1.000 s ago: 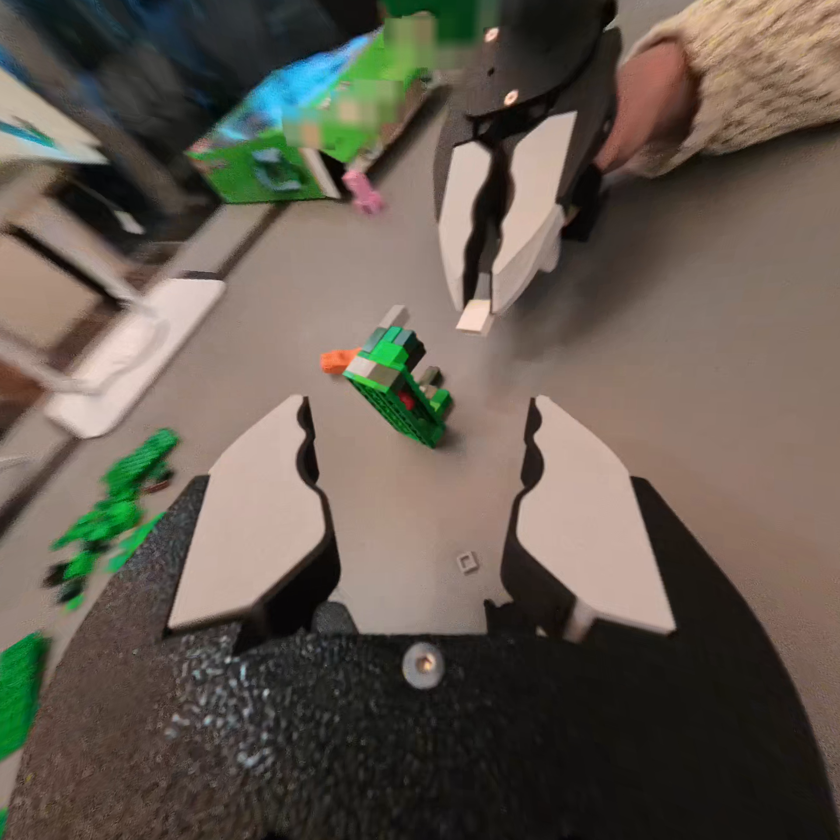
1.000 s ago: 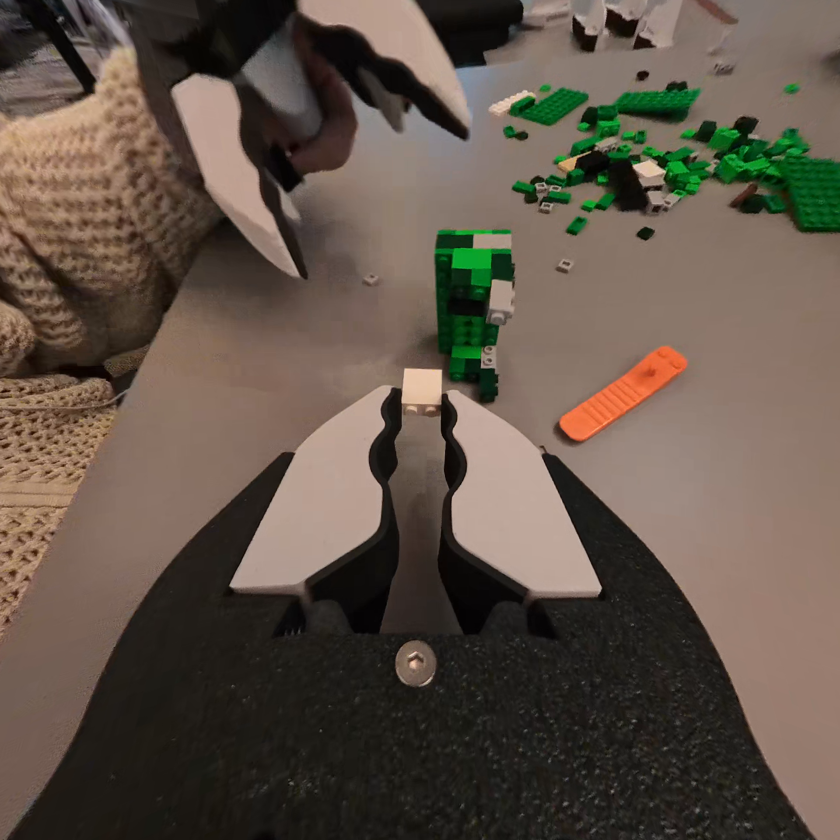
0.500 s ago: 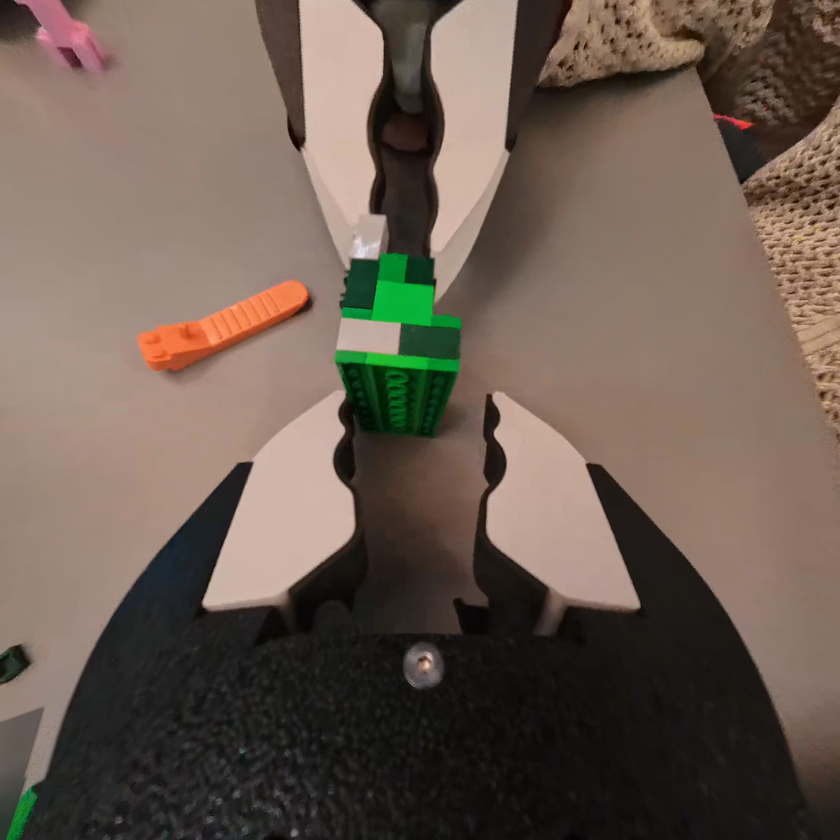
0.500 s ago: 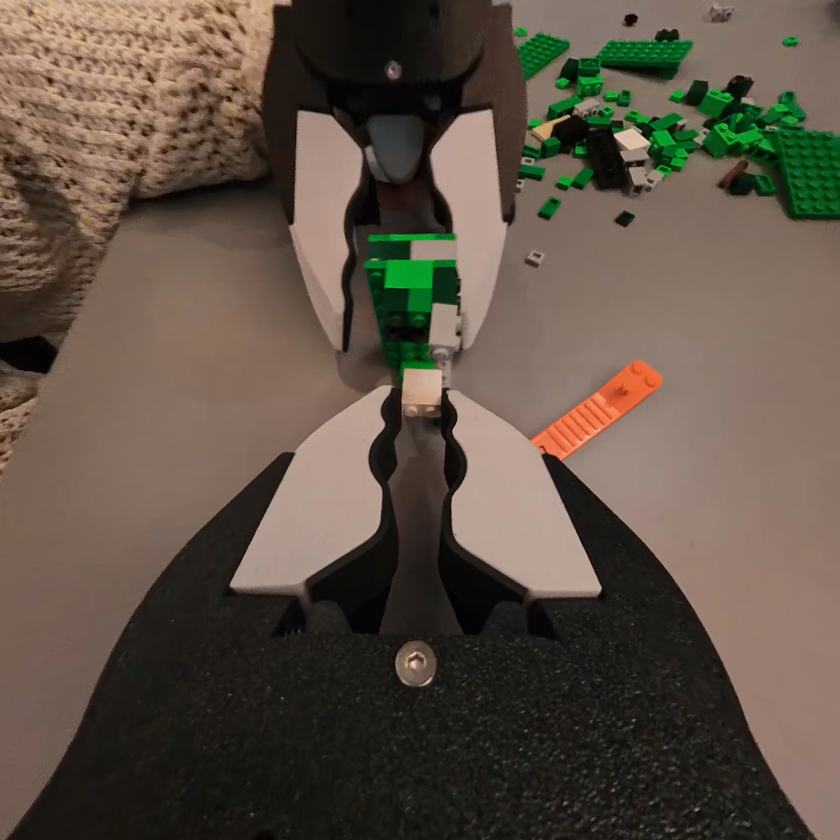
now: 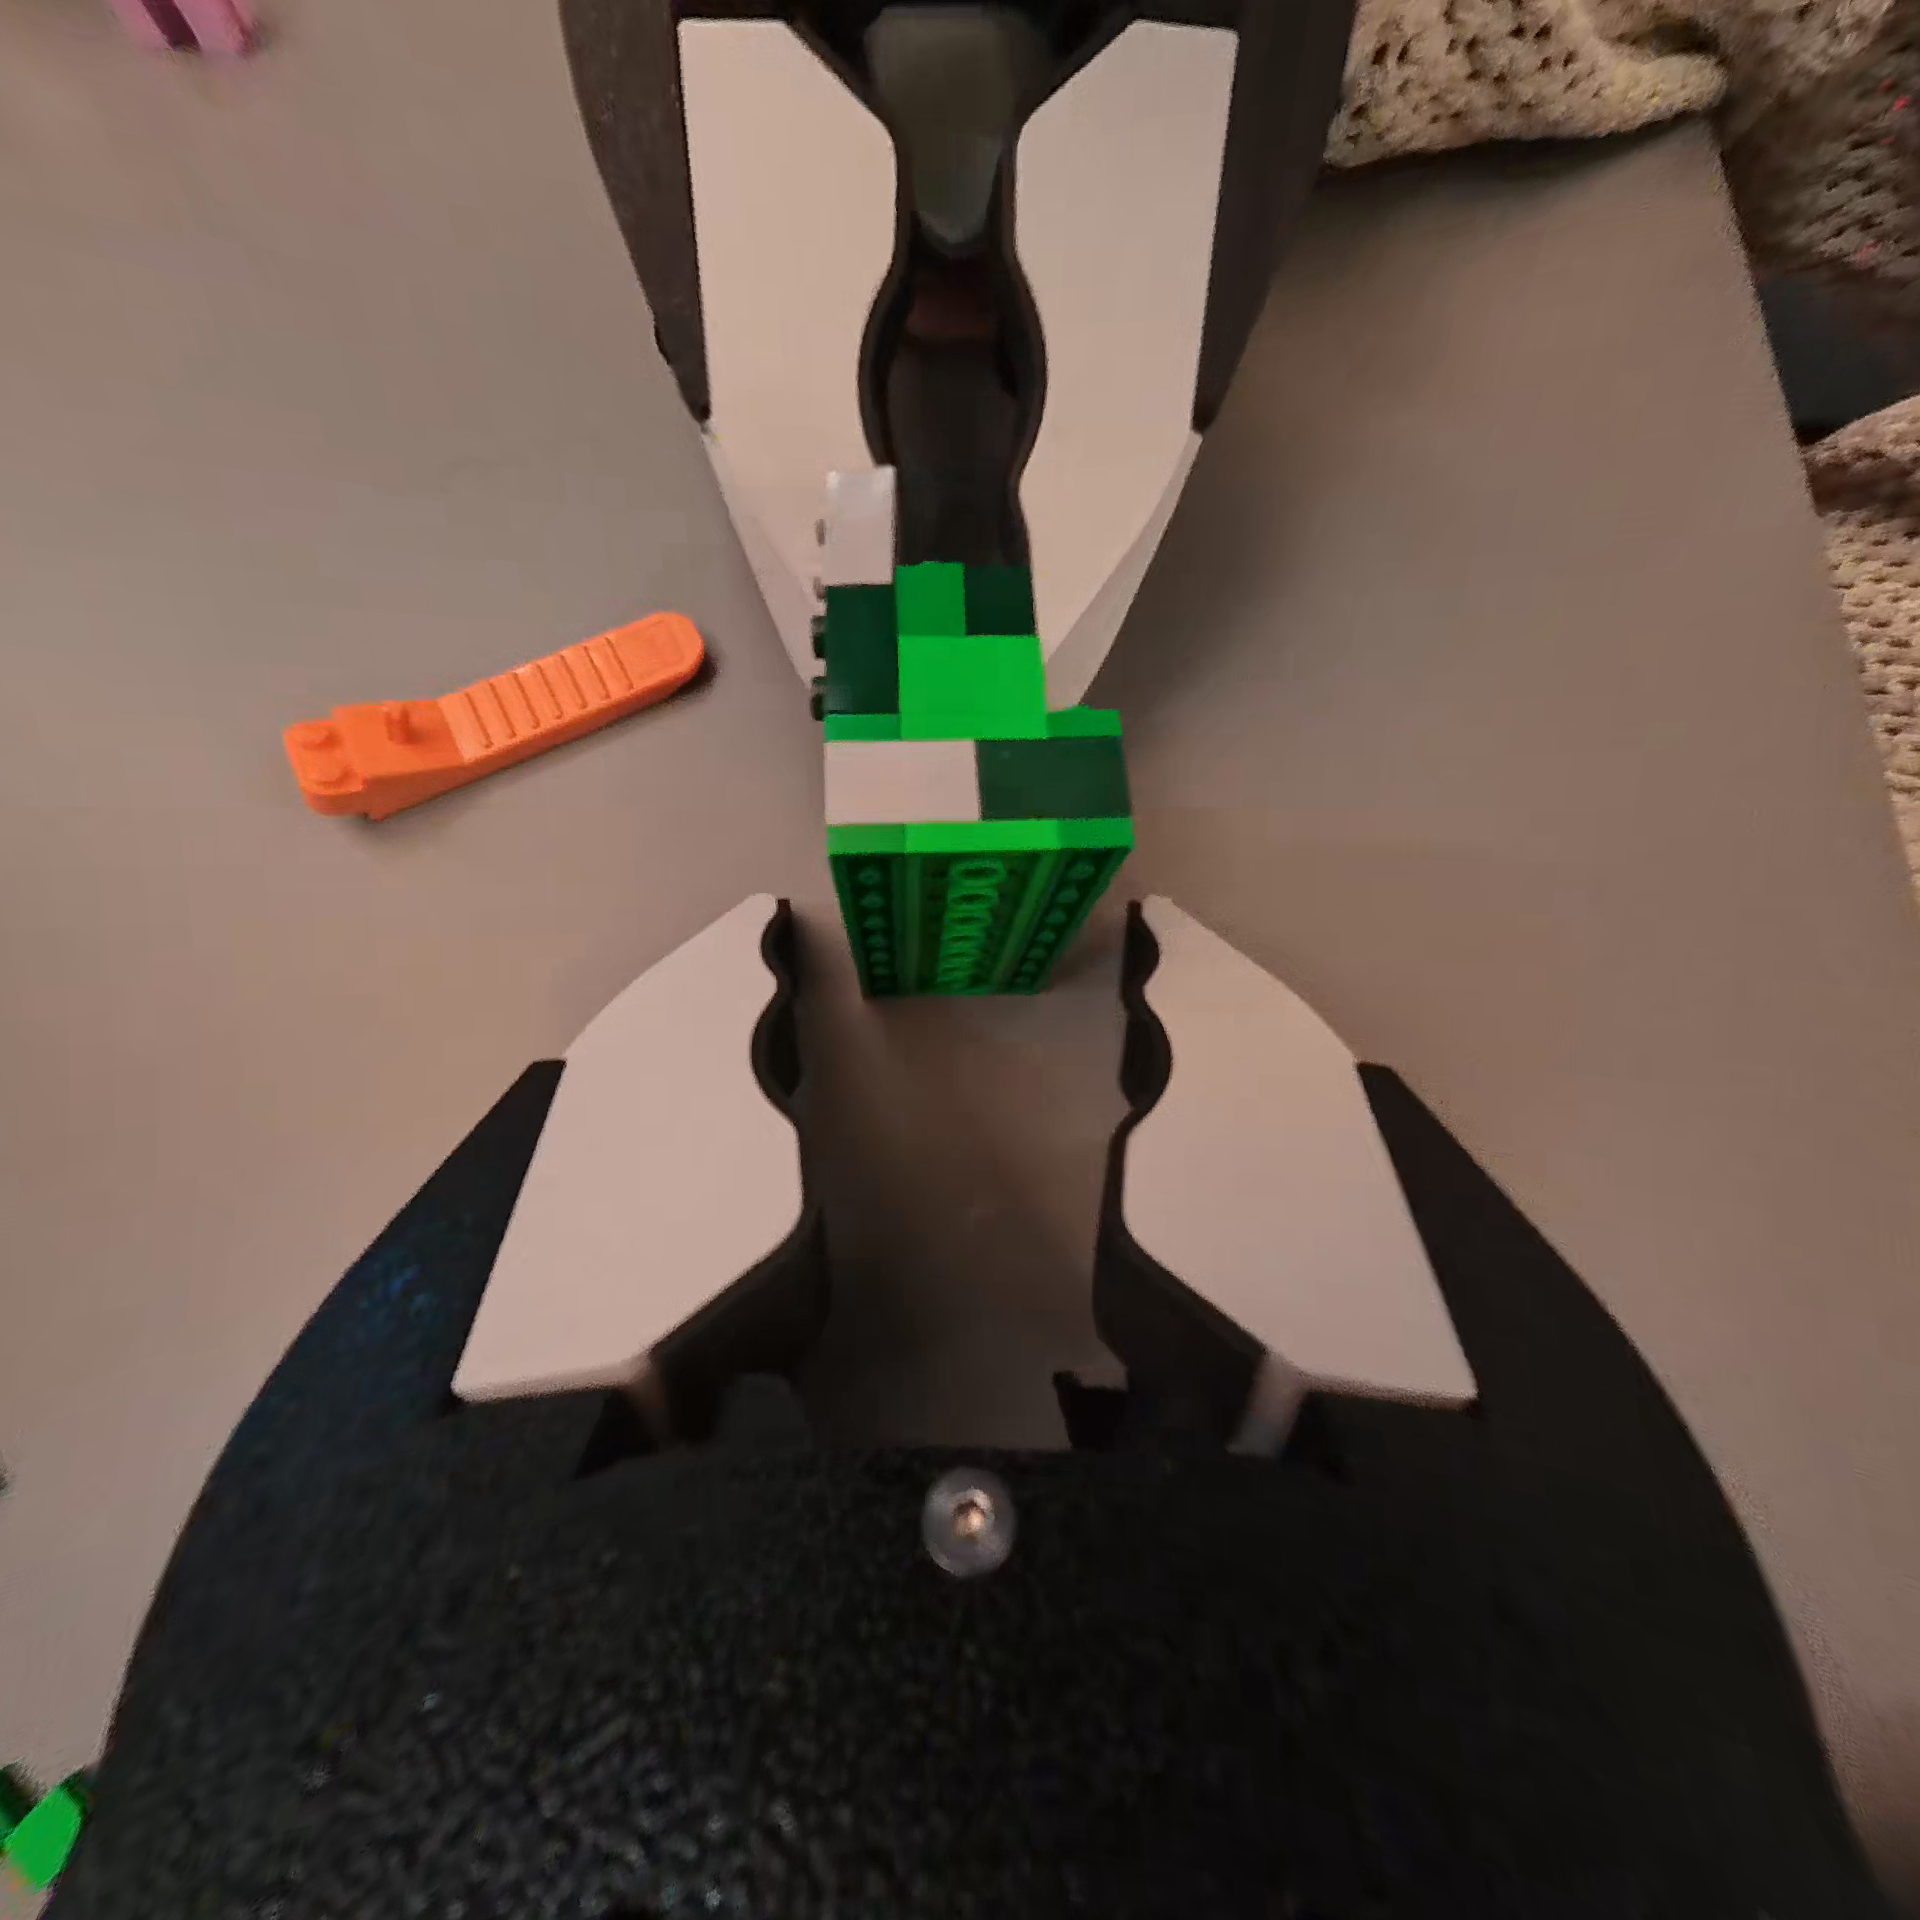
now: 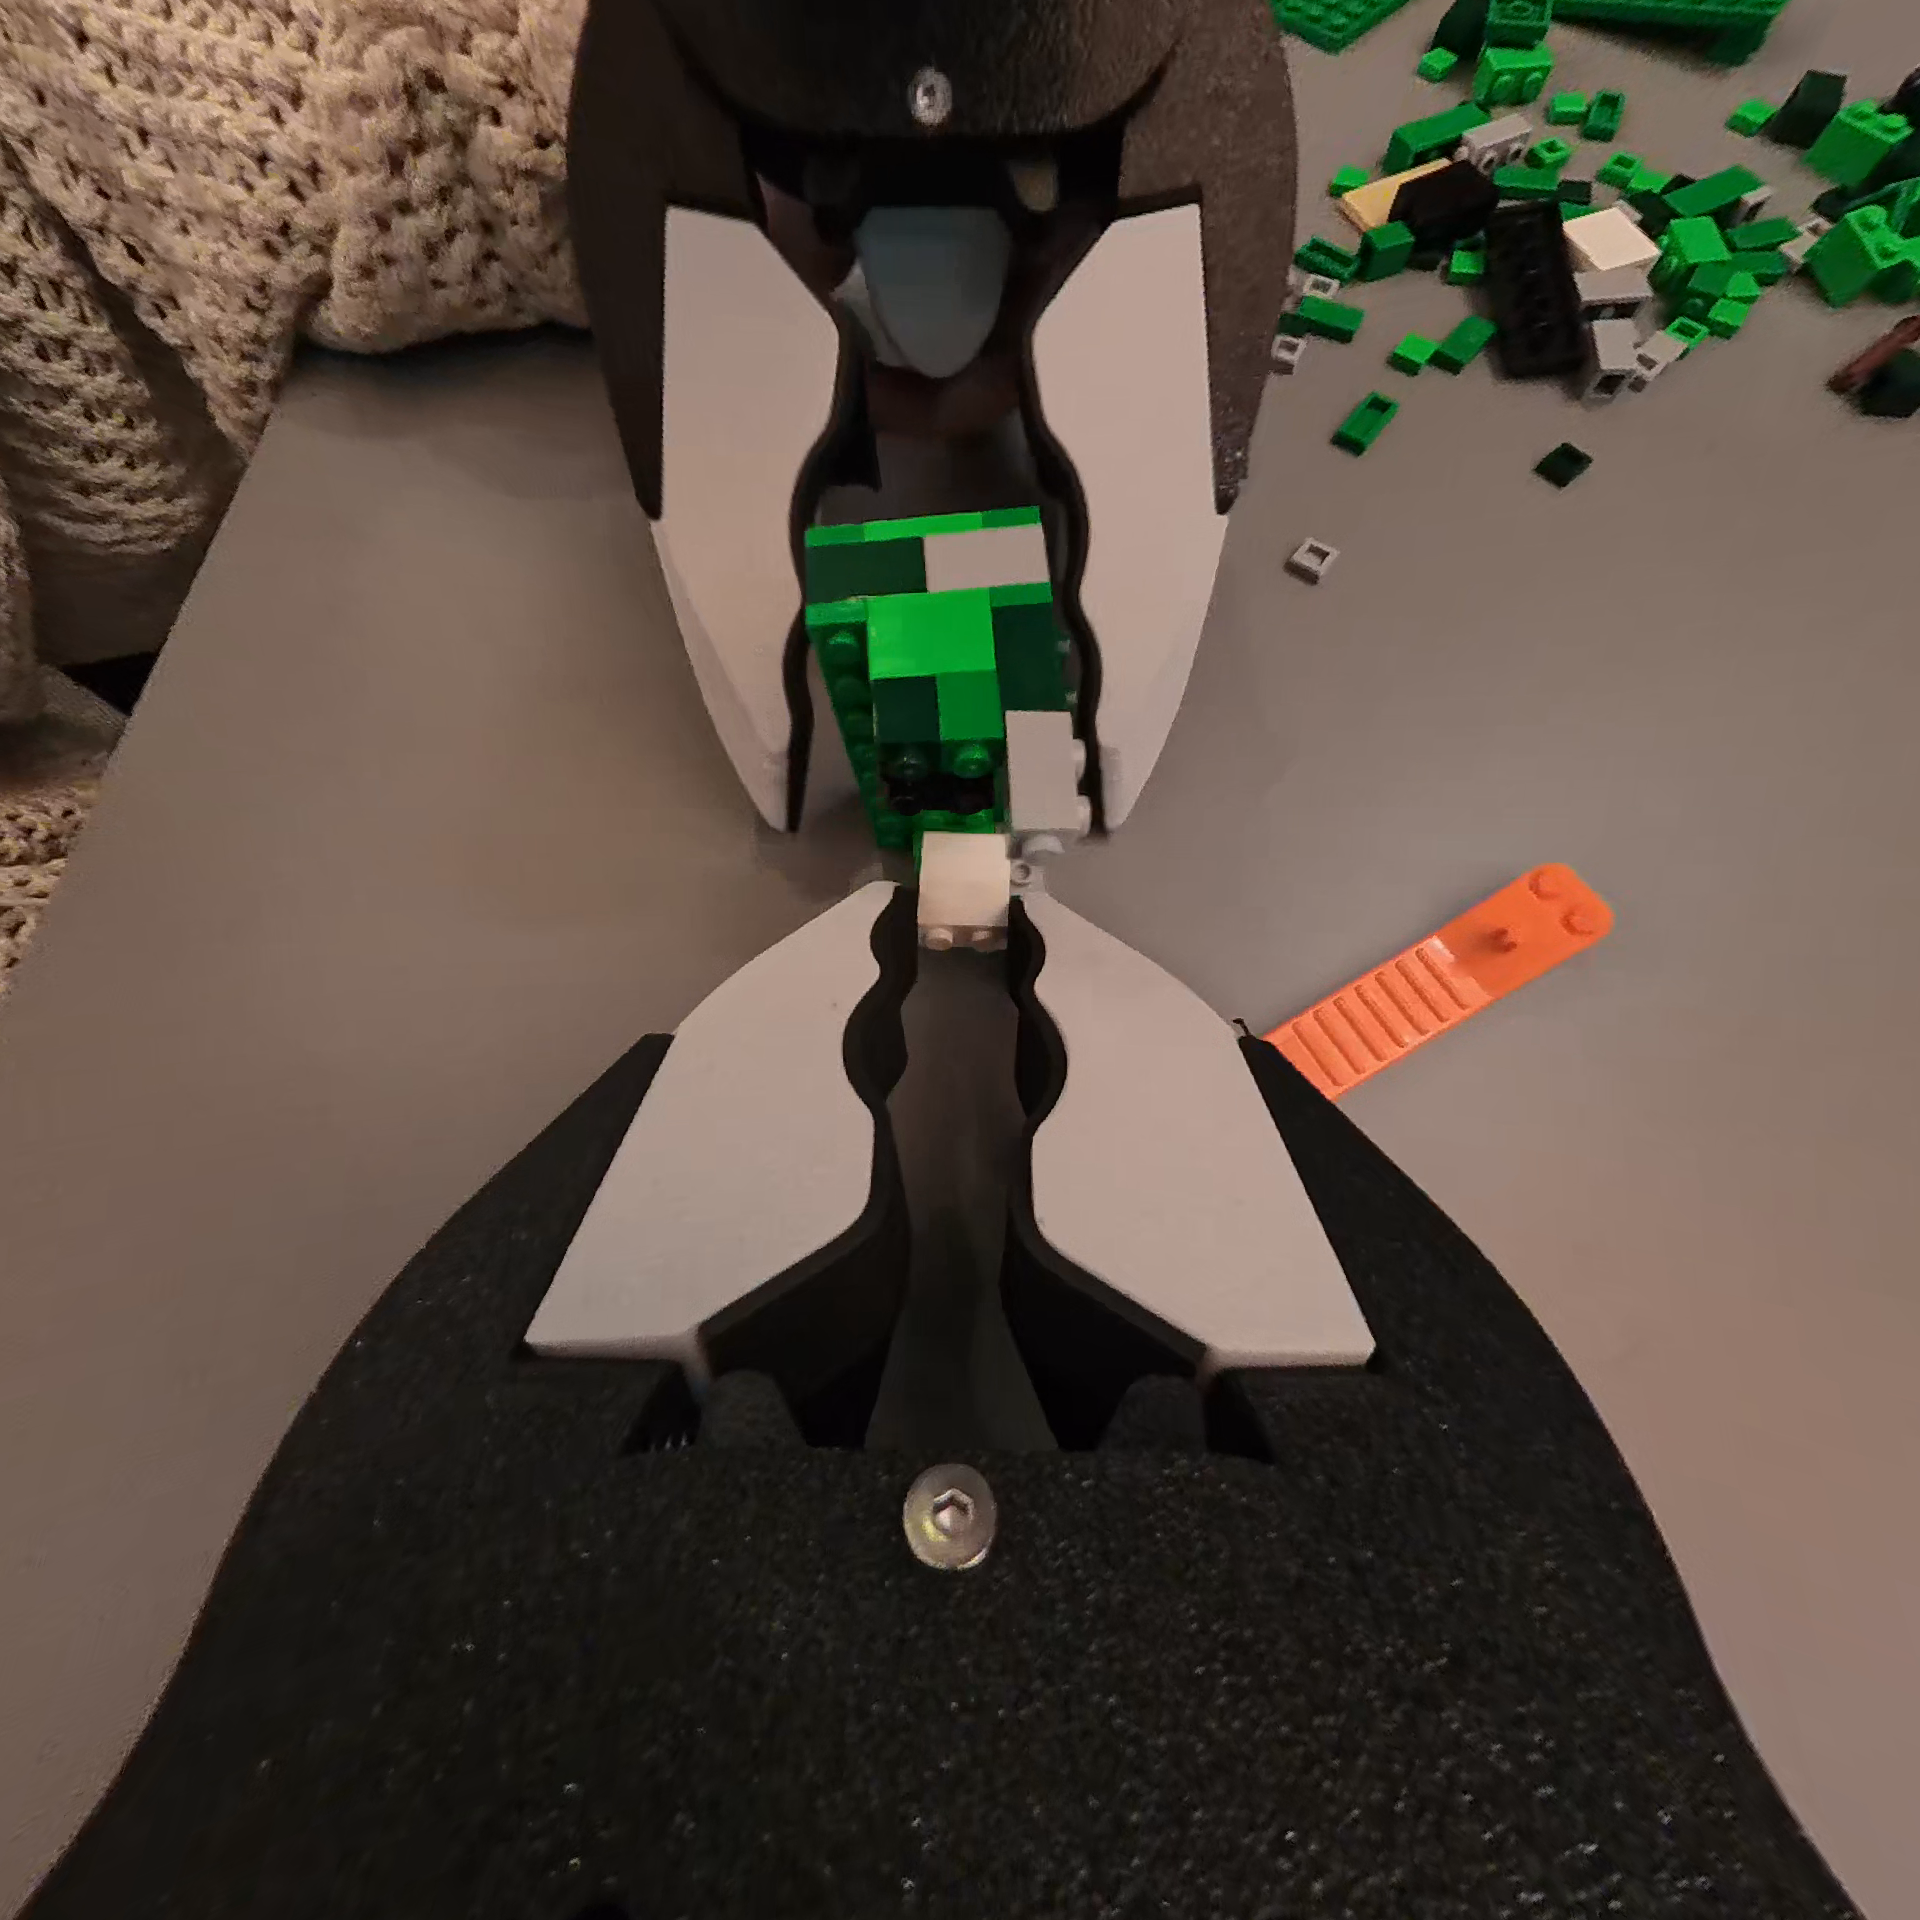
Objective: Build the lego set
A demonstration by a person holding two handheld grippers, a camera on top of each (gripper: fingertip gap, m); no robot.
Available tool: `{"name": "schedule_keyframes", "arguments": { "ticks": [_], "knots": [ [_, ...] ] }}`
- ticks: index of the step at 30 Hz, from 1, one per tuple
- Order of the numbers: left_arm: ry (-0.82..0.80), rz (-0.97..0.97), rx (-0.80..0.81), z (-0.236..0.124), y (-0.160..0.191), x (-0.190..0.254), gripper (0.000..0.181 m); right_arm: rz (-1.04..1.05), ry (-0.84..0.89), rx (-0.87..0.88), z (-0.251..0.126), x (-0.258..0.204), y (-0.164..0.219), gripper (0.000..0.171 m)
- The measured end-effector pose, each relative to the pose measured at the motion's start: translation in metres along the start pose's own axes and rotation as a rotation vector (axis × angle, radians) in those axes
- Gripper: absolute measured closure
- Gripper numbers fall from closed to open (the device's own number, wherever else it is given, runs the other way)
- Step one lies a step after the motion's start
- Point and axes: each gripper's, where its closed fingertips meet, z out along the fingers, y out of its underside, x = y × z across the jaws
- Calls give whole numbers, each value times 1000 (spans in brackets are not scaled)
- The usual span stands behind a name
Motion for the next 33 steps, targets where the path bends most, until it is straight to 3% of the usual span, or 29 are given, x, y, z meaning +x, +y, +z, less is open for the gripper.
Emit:
{"name": "schedule_keyframes", "arguments": {
  "ticks": [5,23,28,33],
  "knots": [
    [-33,10,-3,0,0,-2,144,-8,-4,-11,1,1,1,155],
    [-42,17,-5,-2,0,-1,145,-133,39,15,-6,-1,1,145],
    [-37,17,-5,-3,0,-1,145,-118,59,15,-13,5,6,170],
    [-32,17,-5,-3,-1,-1,145,-139,76,-24,-8,7,9,171]
  ]
}}
